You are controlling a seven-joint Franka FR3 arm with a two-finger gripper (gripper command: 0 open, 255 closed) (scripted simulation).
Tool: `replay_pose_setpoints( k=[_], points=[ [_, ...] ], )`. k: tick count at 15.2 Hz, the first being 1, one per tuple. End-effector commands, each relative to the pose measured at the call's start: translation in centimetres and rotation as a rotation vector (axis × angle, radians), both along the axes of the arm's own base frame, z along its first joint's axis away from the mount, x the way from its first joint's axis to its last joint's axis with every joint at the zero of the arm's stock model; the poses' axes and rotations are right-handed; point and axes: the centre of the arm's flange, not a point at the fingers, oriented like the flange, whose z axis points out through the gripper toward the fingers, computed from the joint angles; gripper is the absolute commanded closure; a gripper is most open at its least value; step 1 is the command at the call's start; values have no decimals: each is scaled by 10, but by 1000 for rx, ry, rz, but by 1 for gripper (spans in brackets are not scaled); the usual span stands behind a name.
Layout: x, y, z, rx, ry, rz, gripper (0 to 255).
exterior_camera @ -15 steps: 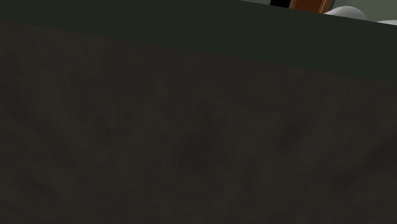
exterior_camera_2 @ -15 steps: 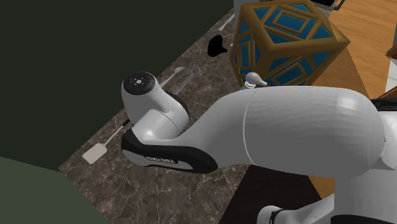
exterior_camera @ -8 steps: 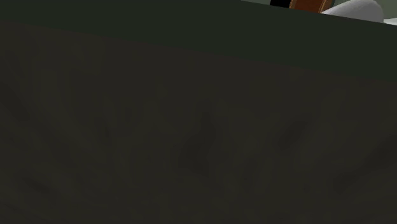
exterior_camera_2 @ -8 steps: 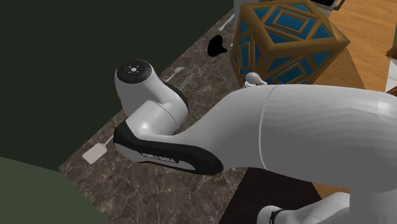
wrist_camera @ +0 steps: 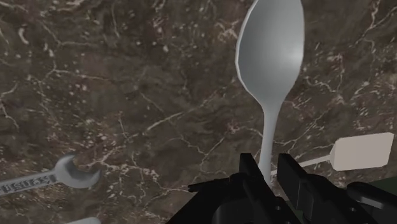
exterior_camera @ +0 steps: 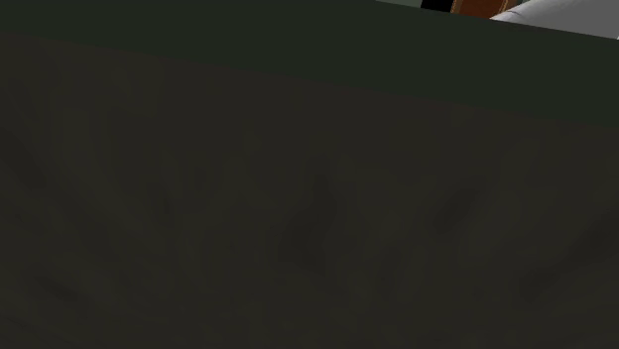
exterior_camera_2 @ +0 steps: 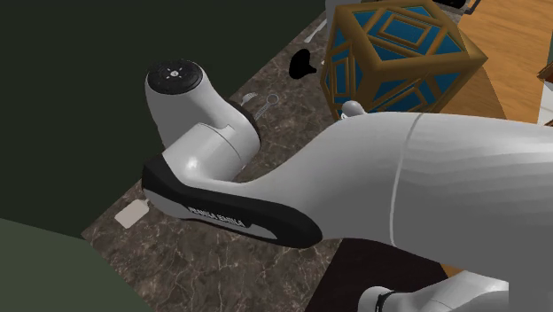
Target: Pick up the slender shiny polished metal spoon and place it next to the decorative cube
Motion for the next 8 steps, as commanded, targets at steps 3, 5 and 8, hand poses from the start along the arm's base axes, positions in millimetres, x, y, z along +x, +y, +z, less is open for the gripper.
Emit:
replay_pose_setpoints(
  k=[3,5,8],
  points=[
    [0,-1,22,0,0,0,255],
    [0,-1,32,0,0,0,255],
    [0,-1,48,0,0,0,255]
  ],
)
